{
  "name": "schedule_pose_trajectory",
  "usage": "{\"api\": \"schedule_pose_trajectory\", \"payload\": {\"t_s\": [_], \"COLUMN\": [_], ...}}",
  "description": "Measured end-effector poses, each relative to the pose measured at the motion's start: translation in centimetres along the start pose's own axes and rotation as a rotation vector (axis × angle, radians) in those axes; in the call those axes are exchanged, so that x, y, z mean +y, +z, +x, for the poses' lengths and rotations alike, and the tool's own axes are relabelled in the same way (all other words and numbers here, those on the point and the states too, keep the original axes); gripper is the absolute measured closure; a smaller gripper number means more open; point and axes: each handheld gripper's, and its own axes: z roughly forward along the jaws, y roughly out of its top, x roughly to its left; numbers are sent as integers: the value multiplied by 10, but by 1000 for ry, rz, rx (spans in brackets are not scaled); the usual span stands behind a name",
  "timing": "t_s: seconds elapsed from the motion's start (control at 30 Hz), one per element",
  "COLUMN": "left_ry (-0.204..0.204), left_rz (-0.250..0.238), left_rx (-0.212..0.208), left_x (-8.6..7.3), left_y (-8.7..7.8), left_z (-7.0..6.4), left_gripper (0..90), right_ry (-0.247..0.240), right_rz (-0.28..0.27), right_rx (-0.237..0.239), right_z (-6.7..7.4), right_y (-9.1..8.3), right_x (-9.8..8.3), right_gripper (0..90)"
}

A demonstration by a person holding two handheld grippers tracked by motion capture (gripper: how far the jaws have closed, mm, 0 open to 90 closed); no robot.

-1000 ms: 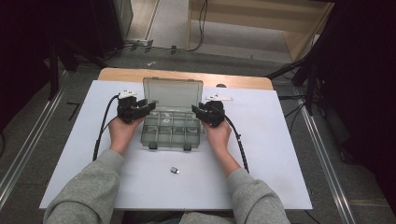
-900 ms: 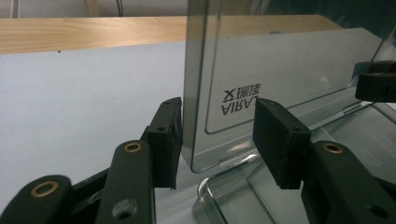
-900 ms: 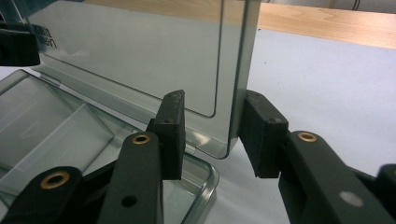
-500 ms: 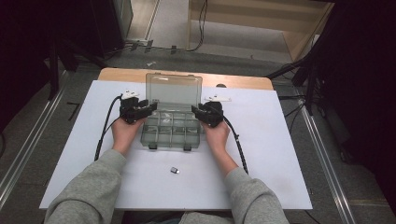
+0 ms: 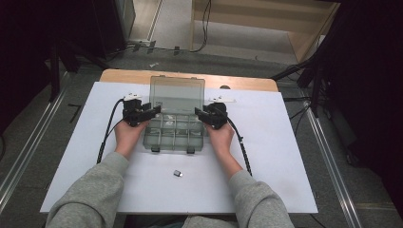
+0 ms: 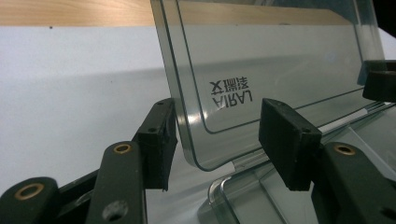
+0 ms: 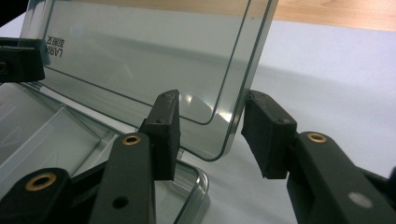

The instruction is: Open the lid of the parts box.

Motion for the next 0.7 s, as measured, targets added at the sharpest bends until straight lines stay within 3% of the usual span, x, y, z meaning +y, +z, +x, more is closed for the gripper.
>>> {"api": "schedule_pose_trajectory", "payload": {"t_s": [0.7], "left_ry": [-11], "left_rz": [1], "left_rx": [4], "left_x": [-1], "left_y": [1], "left_z": [2], "left_gripper": [411], "right_ry": [8], "right_rz": [15], "right_rx": [-1], "right_z": [-1], "right_y": [1], "right_x": [1], "right_gripper": [514]}}
